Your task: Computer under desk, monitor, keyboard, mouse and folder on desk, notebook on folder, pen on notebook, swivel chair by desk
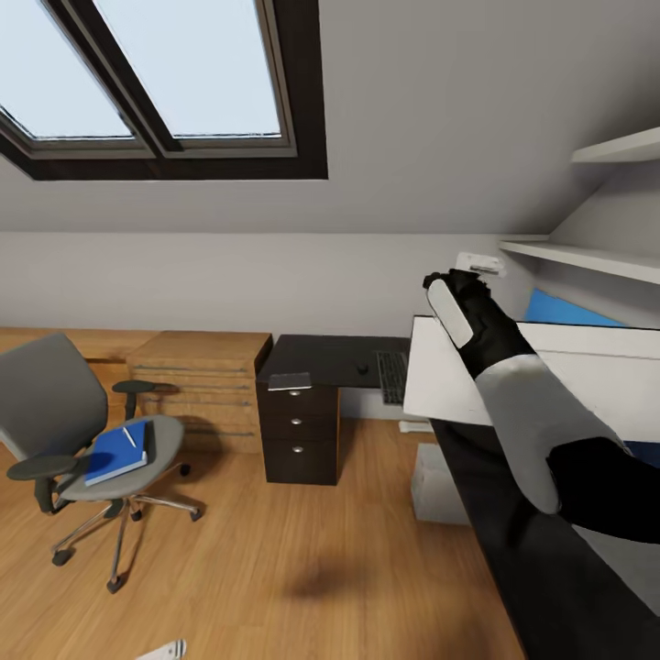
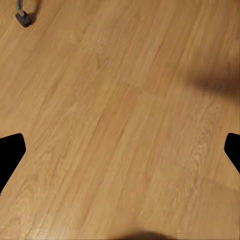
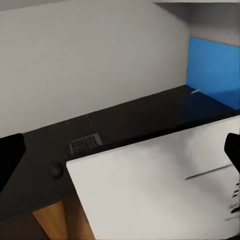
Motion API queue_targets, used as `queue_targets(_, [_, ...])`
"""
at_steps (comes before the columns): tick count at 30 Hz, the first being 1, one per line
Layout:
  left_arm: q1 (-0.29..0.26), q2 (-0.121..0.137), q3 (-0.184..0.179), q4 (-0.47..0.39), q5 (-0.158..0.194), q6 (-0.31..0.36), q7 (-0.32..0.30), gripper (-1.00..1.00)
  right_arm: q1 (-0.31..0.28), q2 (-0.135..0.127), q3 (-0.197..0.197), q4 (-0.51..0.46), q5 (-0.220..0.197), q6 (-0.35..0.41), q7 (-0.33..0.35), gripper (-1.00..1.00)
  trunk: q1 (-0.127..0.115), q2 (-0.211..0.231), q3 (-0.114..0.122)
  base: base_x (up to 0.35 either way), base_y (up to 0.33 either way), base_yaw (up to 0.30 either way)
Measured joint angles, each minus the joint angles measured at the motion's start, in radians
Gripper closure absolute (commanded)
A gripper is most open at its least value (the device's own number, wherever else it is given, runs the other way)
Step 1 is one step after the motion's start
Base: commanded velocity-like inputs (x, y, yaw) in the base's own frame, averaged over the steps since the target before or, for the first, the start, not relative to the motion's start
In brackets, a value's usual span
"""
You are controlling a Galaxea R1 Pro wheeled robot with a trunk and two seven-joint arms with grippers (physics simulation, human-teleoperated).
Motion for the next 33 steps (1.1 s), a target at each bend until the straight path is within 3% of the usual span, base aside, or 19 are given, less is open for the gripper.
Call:
queue_targets(2, [0.000, 0.001, 0.001, 0.000, 0.000, 0.000, 0.000, -1.00, -0.086, 0.002, -0.002, 0.128, -0.004, -0.006, 0.025, -1.00, 0.000, 0.000, 0.000, 0.097, 0.012, 0.000])
queue_targets(4, [0.000, 0.002, 0.002, 0.000, 0.001, -0.001, 0.001, -1.00, -0.236, 0.004, -0.006, 0.374, -0.006, -0.051, 0.118, -1.00, 0.000, 0.000, 0.000, 0.138, 0.004, 0.000])
queue_targets(7, [0.000, 0.002, 0.003, 0.000, 0.002, -0.001, 0.001, -1.00, -0.301, 0.003, -0.006, 0.487, -0.006, -0.091, 0.163, -1.00, 0.000, 0.000, 0.000, 0.253, 0.001, 0.000])
queue_targets(15, [0.000, 0.002, 0.003, 0.000, 0.002, -0.001, 0.001, -1.00, -0.317, 0.010, -0.005, 0.527, -0.004, -0.106, 0.179, -1.00, 0.000, 0.000, 0.000, 0.316, 0.000, 0.000])
queue_targets(19, [0.000, 0.002, 0.003, 0.000, 0.002, -0.001, 0.001, -1.00, -0.281, 0.022, -0.006, 0.530, 0.000, -0.108, 0.180, -1.00, 0.000, 0.000, 0.000, 0.294, 0.000, 0.000])
queue_targets(33, [0.000, 0.002, 0.003, 0.000, 0.002, -0.018, 0.001, -1.00, -0.271, 0.012, -0.008, 0.529, -0.008, -0.103, 0.172, -1.00, 0.000, 0.000, 0.000, 0.038, 0.000, 0.000])
